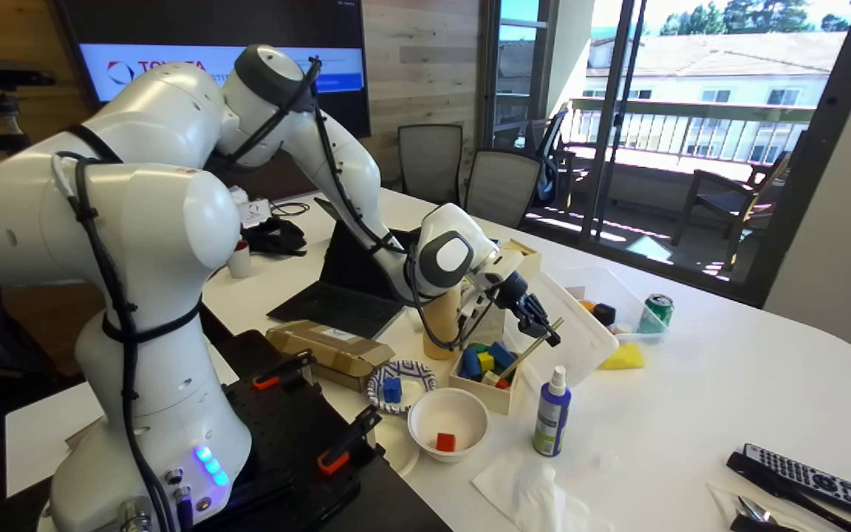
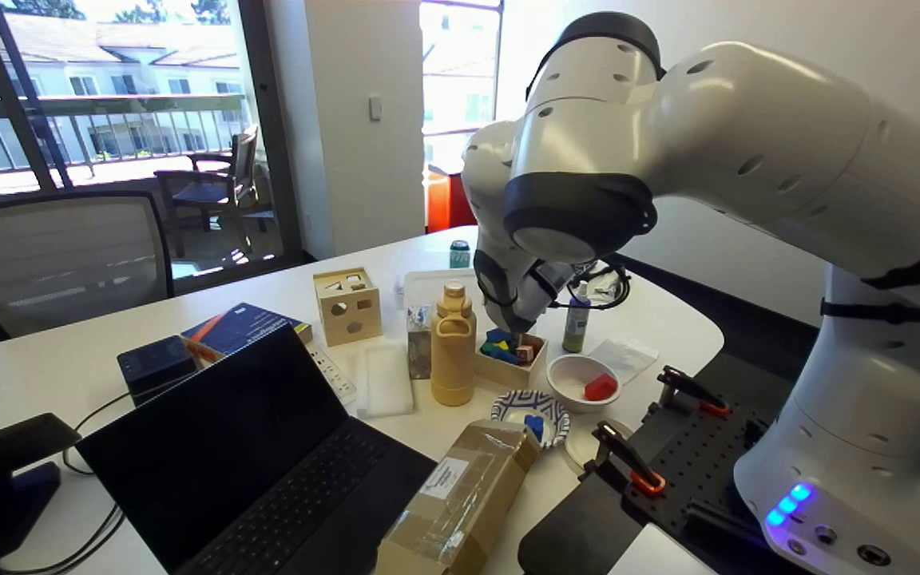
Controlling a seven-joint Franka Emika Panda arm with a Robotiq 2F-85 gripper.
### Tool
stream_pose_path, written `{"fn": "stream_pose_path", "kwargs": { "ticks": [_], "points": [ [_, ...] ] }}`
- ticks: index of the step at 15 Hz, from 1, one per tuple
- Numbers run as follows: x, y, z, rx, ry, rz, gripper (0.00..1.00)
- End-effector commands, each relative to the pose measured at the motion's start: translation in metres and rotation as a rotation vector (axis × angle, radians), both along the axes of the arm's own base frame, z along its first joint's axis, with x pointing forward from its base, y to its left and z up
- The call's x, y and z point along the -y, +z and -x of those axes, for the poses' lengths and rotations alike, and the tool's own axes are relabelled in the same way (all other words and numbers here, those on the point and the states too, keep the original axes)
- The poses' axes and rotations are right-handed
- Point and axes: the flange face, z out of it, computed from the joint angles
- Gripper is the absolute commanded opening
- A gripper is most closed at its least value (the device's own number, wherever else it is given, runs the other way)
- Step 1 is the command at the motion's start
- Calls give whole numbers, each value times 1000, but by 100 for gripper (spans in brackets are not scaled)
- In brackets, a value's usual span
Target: Use the chopsticks to stir the blocks
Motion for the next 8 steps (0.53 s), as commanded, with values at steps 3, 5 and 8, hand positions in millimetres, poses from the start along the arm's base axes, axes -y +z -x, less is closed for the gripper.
{"fn": "stream_pose_path", "kwargs": {
  "ticks": [3, 5, 8],
  "points": [
    [10, 16, 6, -33, -77, -54, 2],
    [18, 36, 8, 7, -86, -81, 2],
    [34, 77, 17, 47, -129, -160, 2]
  ]
}}
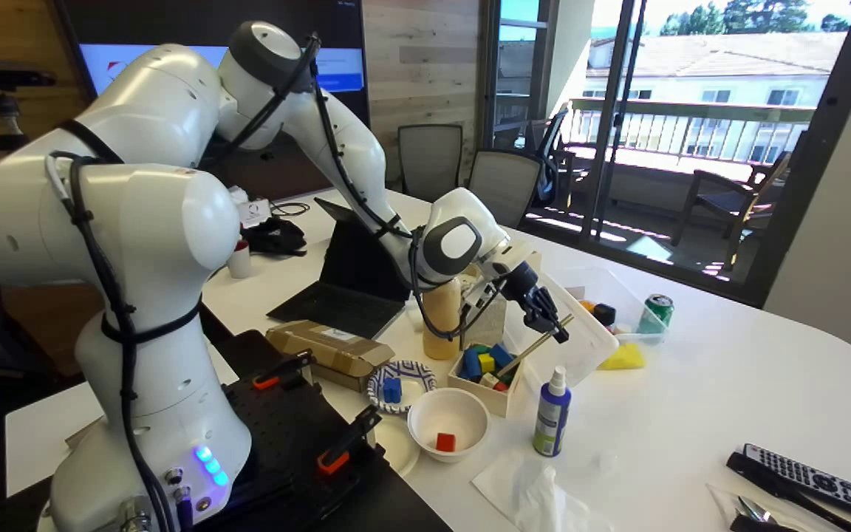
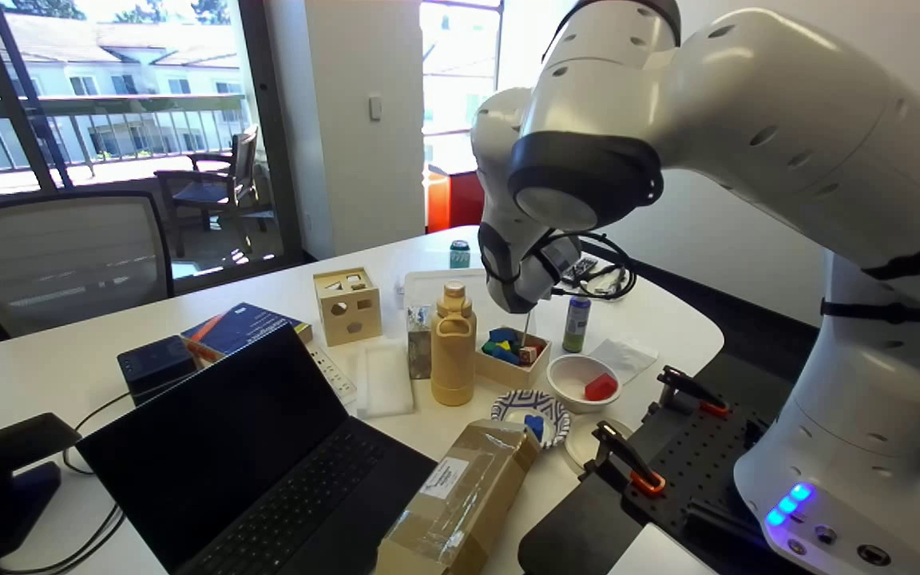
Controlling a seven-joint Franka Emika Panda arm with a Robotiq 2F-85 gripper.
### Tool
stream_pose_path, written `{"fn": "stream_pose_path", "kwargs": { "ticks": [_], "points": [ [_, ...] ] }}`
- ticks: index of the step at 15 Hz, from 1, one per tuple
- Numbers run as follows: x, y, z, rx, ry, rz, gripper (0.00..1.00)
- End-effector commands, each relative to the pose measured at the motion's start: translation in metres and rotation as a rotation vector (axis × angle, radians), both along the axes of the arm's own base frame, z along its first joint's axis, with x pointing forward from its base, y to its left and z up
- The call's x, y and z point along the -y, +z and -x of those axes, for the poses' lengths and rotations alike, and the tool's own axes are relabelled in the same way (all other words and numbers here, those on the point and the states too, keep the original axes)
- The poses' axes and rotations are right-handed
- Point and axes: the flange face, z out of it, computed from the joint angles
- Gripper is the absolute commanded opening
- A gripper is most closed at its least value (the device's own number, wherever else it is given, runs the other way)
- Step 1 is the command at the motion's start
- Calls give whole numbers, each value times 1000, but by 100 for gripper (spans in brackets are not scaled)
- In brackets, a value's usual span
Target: Use the chopsticks to stir the blocks
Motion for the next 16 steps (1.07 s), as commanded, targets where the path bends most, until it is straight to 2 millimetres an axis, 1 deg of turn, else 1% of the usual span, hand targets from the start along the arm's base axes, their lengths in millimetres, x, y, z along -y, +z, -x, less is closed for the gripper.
{"fn": "stream_pose_path", "kwargs": {
  "ticks": [1, 2, 4, 5, 6, 10, 12, 14, 16],
  "points": [
    [19, 58, 16, 41, -52, -133, 2],
    [25, 70, 20, 37, -60, -157, 2],
    [39, 88, 37, -1, -80, -212, 2],
    [45, 94, 47, -25, -87, -244, 2],
    [52, 95, 62, -47, -109, -269, 2],
    [82, 93, 114, -60, -246, -305, 2],
    [96, 89, 133, -50, -295, -316, 2],
    [104, 82, 143, -72, -322, -325, 2],
    [106, 73, 144, -86, -334, -315, 2]
  ]
}}
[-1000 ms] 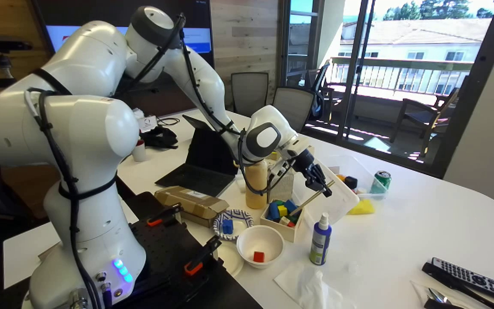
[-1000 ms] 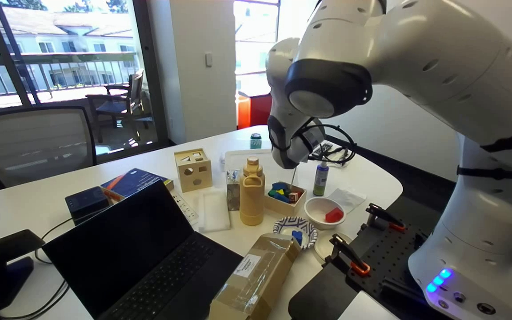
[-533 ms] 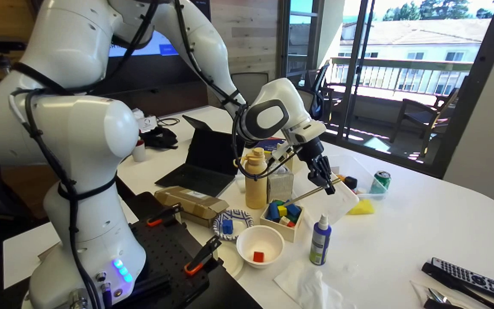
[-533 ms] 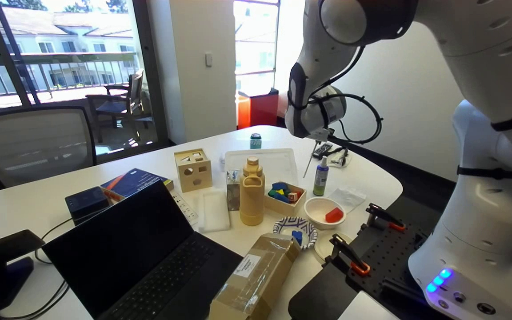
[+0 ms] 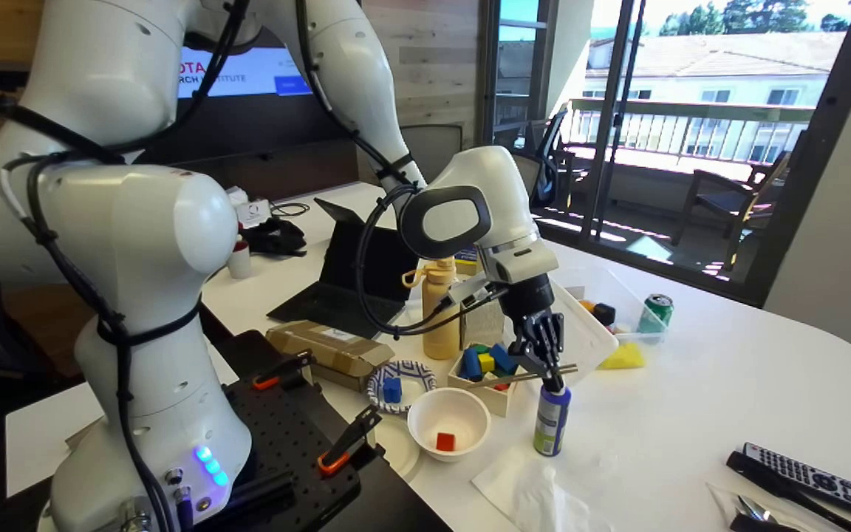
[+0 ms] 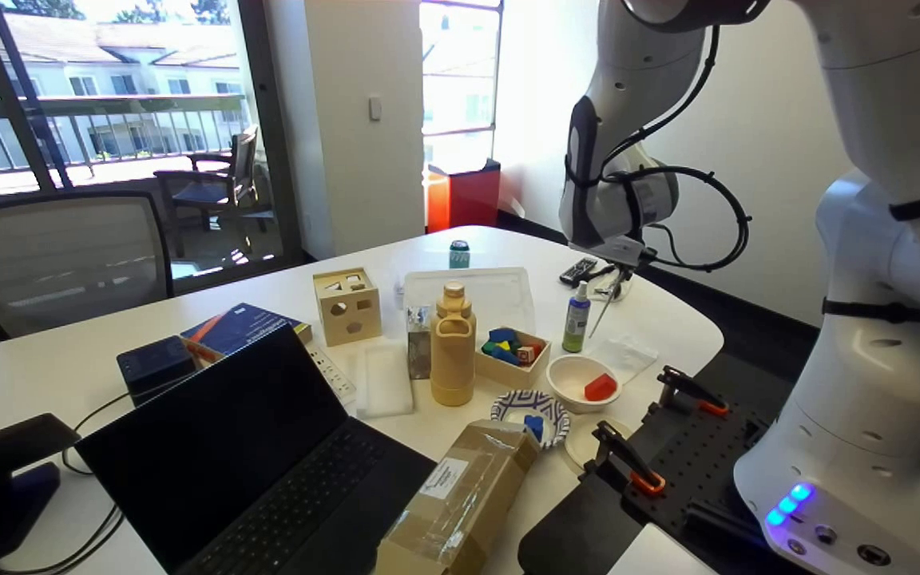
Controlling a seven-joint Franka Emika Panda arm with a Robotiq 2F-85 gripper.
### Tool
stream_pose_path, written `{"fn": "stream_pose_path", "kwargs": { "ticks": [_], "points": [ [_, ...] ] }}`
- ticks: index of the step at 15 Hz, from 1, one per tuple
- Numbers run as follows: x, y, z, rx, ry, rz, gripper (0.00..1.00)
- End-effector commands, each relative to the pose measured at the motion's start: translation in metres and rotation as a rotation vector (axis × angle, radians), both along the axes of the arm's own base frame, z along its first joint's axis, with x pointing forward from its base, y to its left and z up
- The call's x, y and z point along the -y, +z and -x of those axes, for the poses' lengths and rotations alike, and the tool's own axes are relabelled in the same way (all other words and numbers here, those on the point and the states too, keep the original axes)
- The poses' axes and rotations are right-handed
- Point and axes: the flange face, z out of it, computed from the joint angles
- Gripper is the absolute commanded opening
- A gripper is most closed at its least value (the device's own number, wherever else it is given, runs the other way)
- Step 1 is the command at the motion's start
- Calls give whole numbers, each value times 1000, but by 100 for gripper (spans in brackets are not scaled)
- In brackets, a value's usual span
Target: Use the chopsticks to stir the blocks
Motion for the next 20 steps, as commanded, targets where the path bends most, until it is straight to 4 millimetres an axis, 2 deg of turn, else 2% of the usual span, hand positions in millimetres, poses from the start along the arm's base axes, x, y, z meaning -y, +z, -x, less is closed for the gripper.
{"fn": "stream_pose_path", "kwargs": {
  "ticks": [1, 7, 15, 20],
  "points": [
    [1, -10, 2, 3, -17, -22, 2],
    [-14, -56, -18, -4, 13, -19, 2],
    [-20, -104, -28, -69, 47, 10, 2],
    [-25, -123, -37, -93, 78, 7, 2]
  ]
}}
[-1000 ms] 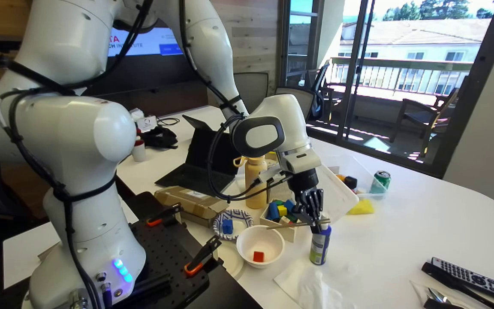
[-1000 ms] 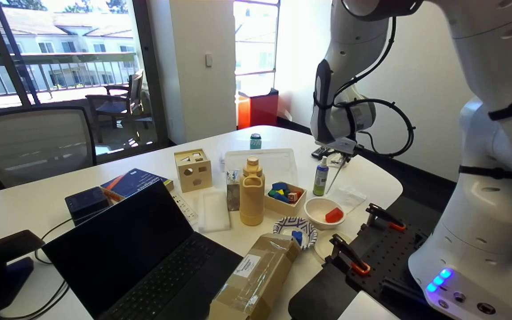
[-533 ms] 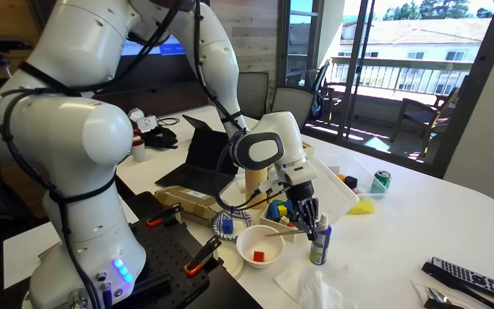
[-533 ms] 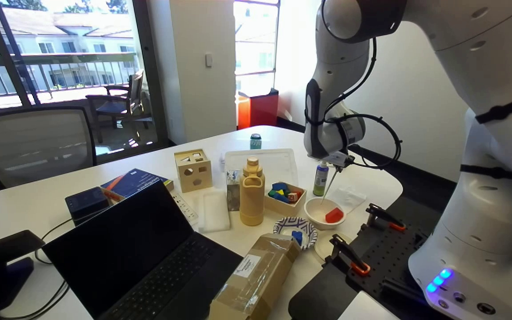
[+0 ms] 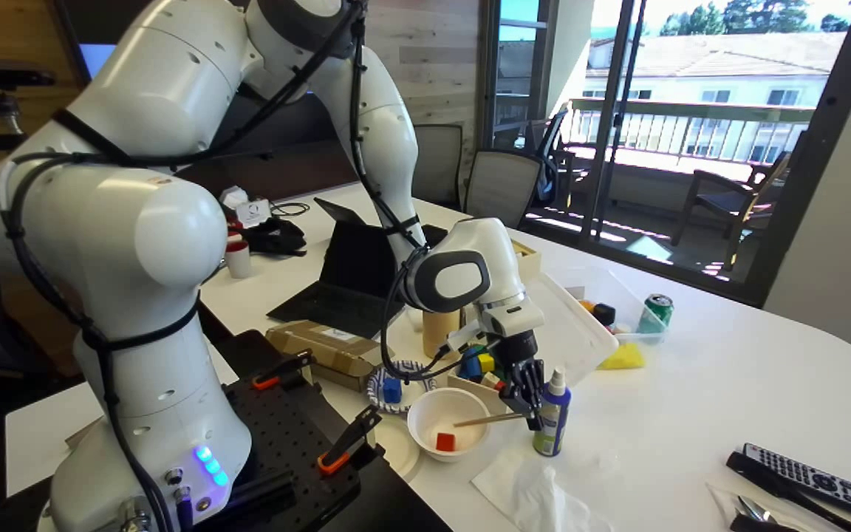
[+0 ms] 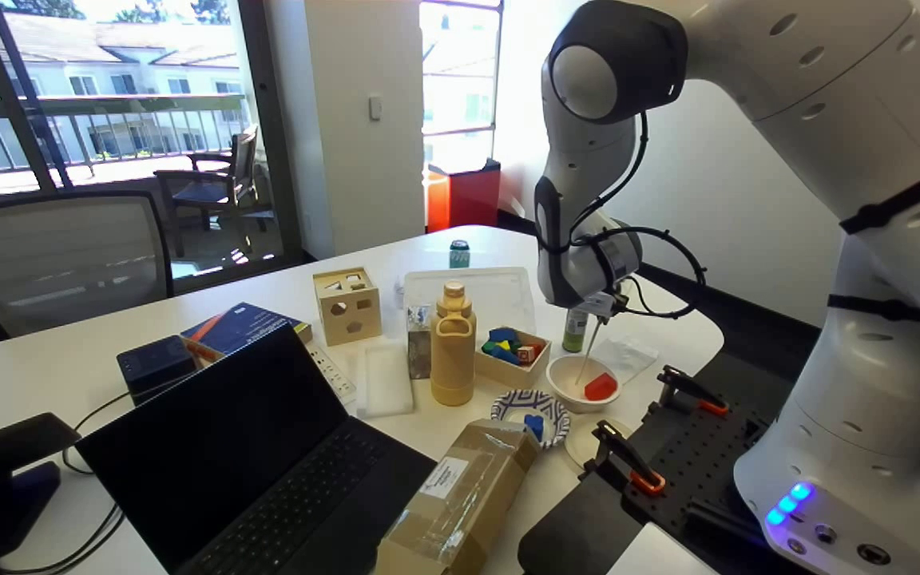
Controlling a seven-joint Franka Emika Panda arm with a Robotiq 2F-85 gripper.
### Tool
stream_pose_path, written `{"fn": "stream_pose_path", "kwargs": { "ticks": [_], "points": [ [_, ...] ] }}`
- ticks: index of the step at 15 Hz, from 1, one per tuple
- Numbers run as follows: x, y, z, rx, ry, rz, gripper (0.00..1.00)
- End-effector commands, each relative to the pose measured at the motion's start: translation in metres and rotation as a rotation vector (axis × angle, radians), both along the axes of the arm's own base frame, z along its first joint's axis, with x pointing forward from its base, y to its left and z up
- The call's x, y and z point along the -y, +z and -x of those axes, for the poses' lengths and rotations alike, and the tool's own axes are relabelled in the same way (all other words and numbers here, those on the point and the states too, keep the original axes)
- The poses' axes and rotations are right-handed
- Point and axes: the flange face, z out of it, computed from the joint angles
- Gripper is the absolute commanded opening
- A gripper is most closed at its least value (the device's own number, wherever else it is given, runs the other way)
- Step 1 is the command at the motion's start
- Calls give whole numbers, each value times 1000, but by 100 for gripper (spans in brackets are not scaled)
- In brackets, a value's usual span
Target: Use the chopsticks to stir the blocks
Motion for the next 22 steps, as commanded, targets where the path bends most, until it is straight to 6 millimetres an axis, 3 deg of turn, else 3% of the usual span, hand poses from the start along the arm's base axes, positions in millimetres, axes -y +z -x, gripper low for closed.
{"fn": "stream_pose_path", "kwargs": {
  "ticks": [1, 13, 14, 17, 22],
  "points": [
    [1, -9, -9, 5, 9, 4, 2],
    [-13, -19, -7, -25, 51, 5, 2],
    [-13, -19, -7, -25, 50, 7, 32],
    [-14, -19, -6, -27, 49, 8, 46],
    [-20, -16, -5, -24, 59, 18, 85]
  ]
}}
